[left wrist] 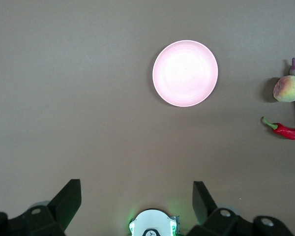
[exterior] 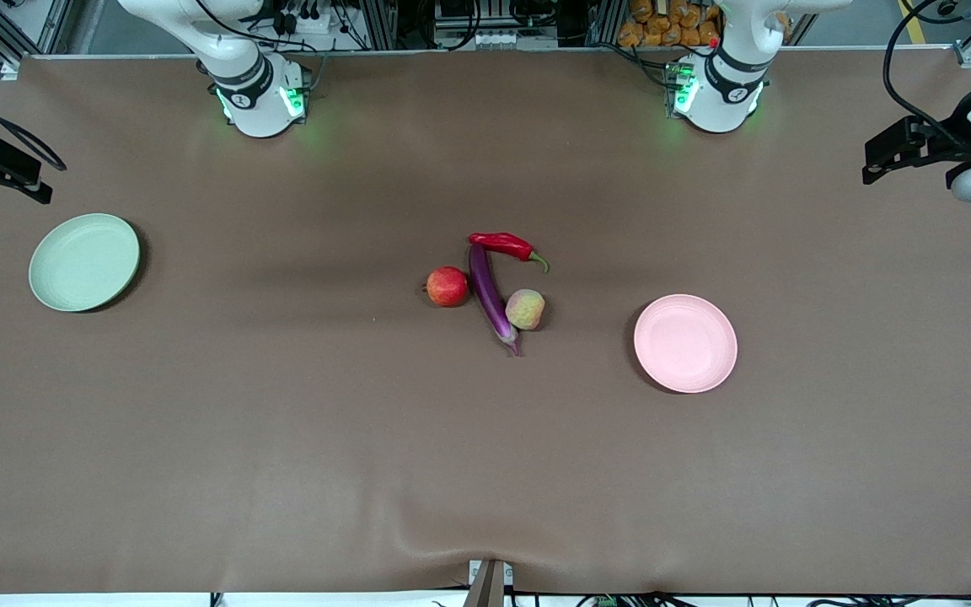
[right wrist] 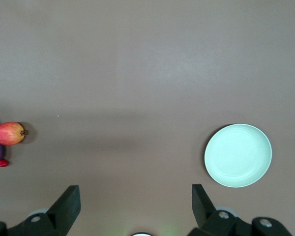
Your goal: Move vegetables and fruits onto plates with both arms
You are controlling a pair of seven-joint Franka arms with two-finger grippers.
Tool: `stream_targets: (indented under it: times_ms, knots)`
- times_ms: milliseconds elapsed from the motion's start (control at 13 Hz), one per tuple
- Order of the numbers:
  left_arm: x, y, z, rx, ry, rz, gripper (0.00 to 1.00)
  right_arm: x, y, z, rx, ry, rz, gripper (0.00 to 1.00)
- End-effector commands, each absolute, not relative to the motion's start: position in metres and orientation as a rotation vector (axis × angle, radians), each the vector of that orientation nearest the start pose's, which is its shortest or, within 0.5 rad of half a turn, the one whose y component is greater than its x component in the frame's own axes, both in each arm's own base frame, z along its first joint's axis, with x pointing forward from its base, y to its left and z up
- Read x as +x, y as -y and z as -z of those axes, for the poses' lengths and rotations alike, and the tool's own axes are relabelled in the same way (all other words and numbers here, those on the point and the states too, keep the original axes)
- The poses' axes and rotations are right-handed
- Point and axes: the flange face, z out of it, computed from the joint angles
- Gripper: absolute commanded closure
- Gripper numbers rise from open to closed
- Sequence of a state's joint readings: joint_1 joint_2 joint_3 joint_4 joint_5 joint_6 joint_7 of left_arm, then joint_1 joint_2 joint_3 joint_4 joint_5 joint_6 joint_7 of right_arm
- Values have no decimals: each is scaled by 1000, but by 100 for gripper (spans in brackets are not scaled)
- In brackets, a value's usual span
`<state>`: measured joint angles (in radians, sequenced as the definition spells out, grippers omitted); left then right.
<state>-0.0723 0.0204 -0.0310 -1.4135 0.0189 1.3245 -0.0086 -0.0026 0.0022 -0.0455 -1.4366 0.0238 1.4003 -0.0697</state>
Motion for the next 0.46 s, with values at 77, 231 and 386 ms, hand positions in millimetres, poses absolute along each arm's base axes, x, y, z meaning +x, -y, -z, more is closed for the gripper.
stream_targets:
  times_ms: [77, 231, 386]
  knots:
    - [527, 62, -670, -3121, -140, -179, 0, 528, 26, -673, -3086, 40, -49, 0]
    - [527, 63, -670, -3121, -142, -179, 0, 528, 26, -671, -3085, 38, -58, 0]
    - [530, 64, -665, -3121, -143, -191, 0, 528, 28, -671, -3085, 33, -58, 0]
